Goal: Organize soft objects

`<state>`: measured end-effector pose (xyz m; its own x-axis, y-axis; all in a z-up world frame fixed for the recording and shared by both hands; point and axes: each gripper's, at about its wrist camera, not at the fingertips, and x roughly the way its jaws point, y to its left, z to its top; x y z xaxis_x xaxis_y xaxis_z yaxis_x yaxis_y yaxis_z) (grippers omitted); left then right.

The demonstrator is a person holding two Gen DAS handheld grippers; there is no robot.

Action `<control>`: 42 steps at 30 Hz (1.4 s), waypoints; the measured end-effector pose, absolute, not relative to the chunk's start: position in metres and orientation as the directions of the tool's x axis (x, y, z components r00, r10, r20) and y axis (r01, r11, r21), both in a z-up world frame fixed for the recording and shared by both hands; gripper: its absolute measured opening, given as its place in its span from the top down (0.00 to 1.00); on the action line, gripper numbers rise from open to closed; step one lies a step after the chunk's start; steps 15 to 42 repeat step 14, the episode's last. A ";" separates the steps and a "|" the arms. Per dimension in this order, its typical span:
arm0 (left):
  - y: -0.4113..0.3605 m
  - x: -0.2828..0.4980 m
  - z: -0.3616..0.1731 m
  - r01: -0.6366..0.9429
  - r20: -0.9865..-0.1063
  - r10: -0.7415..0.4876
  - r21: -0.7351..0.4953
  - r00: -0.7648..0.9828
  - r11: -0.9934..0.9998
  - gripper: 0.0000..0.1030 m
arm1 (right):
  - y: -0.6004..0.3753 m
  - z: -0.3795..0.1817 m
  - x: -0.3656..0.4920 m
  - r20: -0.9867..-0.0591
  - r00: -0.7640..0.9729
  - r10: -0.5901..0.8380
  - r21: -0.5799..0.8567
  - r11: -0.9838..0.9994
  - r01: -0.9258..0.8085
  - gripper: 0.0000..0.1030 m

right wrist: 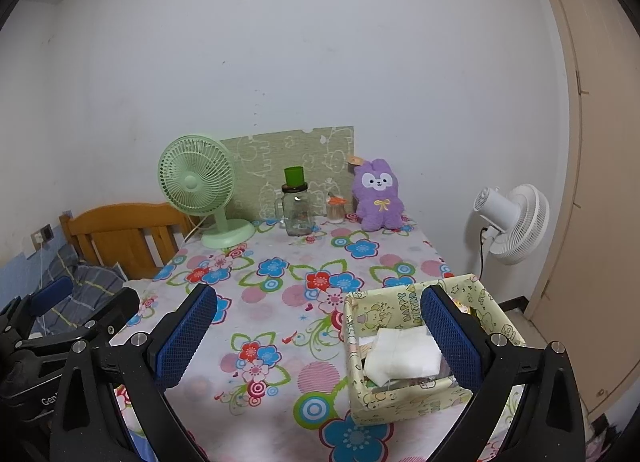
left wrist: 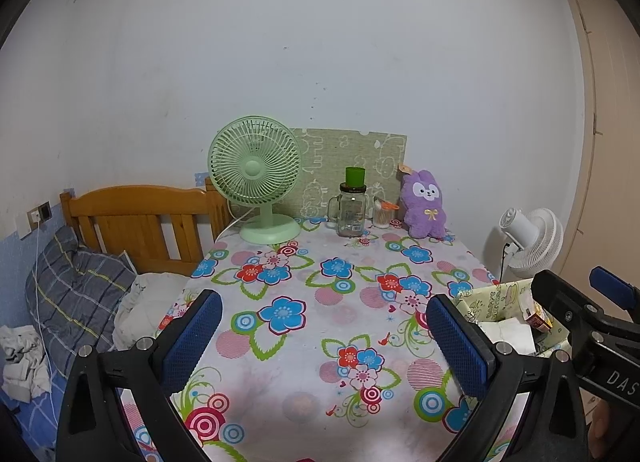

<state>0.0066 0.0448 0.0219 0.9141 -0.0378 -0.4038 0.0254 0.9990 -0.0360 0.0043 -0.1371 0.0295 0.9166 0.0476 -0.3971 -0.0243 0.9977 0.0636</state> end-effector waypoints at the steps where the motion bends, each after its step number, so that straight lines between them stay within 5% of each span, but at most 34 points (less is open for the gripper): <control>1: 0.045 0.007 0.022 0.026 -0.403 -0.038 -0.036 0.914 0.999 0.00 | -0.138 0.029 0.005 -0.397 0.917 0.047 0.065 0.998 -0.023 0.00; 42: 0.044 0.011 0.022 0.033 -0.406 -0.043 -0.030 0.913 0.999 0.00 | -0.139 0.029 0.006 -0.399 0.916 0.033 0.057 0.998 -0.011 0.00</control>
